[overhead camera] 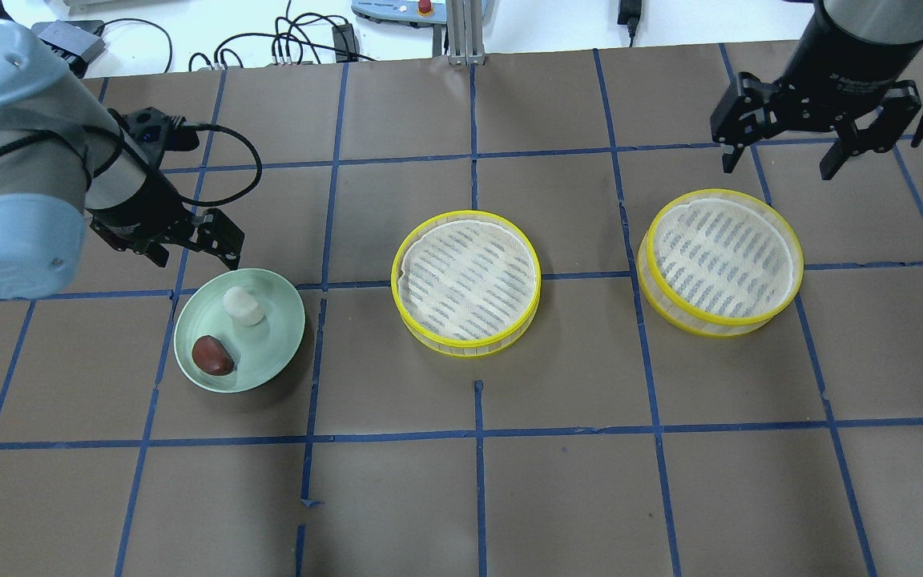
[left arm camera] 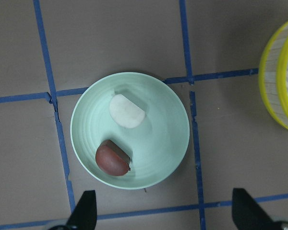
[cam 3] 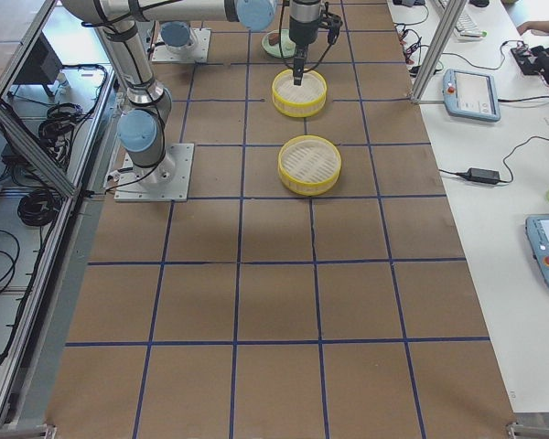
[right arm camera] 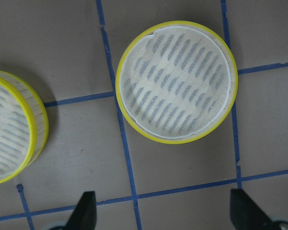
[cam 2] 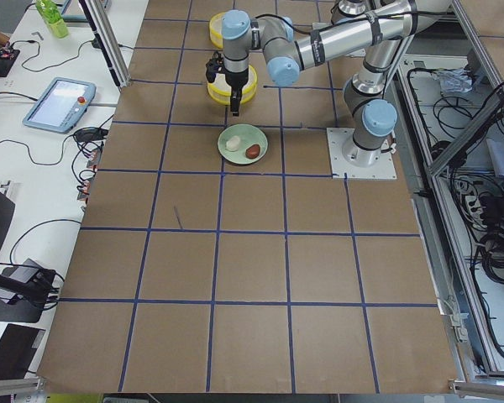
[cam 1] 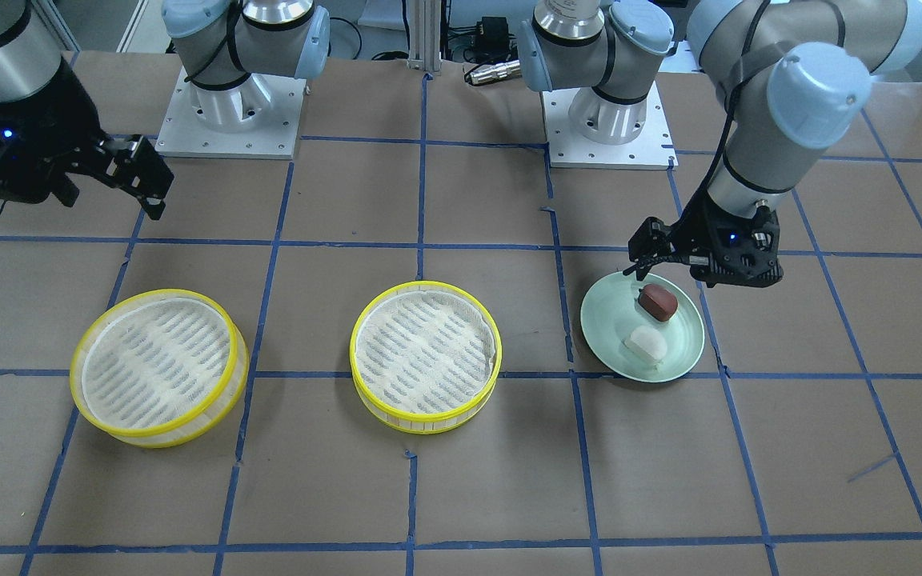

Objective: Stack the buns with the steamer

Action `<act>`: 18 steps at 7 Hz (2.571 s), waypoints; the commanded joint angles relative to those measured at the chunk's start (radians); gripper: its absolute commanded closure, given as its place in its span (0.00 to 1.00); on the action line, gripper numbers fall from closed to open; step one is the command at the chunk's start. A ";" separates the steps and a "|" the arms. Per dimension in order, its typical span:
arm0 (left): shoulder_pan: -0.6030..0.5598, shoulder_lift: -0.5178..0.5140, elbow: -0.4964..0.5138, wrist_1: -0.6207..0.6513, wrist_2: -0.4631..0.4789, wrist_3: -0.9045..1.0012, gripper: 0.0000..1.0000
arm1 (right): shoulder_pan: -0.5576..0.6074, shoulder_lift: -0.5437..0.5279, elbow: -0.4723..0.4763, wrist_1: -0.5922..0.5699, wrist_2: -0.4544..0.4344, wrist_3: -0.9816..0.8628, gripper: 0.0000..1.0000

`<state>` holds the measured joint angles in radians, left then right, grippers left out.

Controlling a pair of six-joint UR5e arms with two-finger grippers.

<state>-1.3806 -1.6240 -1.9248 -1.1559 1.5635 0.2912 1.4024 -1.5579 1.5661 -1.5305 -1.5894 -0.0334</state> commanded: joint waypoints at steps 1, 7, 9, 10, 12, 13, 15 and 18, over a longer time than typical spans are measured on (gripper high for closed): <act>0.005 -0.155 -0.097 0.245 -0.002 0.008 0.02 | -0.158 0.040 0.115 -0.127 -0.001 -0.201 0.06; 0.011 -0.240 -0.115 0.320 0.012 -0.029 0.95 | -0.232 0.355 0.337 -0.767 0.023 -0.379 0.12; -0.026 -0.177 -0.074 0.274 -0.002 -0.163 0.97 | -0.235 0.363 0.342 -0.760 0.025 -0.378 0.87; -0.110 -0.110 -0.021 0.142 -0.052 -0.267 0.97 | -0.238 0.363 0.341 -0.758 0.025 -0.378 0.94; -0.300 -0.114 0.154 0.006 -0.103 -0.578 0.96 | -0.249 0.351 0.336 -0.752 0.020 -0.379 0.95; -0.346 -0.137 0.190 0.021 -0.141 -0.662 0.96 | -0.250 0.331 0.322 -0.723 0.019 -0.376 0.95; -0.417 -0.229 0.185 0.126 -0.256 -0.809 0.94 | -0.249 0.244 0.243 -0.543 0.022 -0.376 0.95; -0.449 -0.278 0.170 0.194 -0.247 -0.813 0.00 | -0.231 0.236 0.246 -0.533 0.025 -0.359 0.95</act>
<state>-1.8246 -1.8949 -1.7517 -0.9750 1.3169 -0.5185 1.1588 -1.3176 1.8125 -2.0681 -1.5661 -0.4024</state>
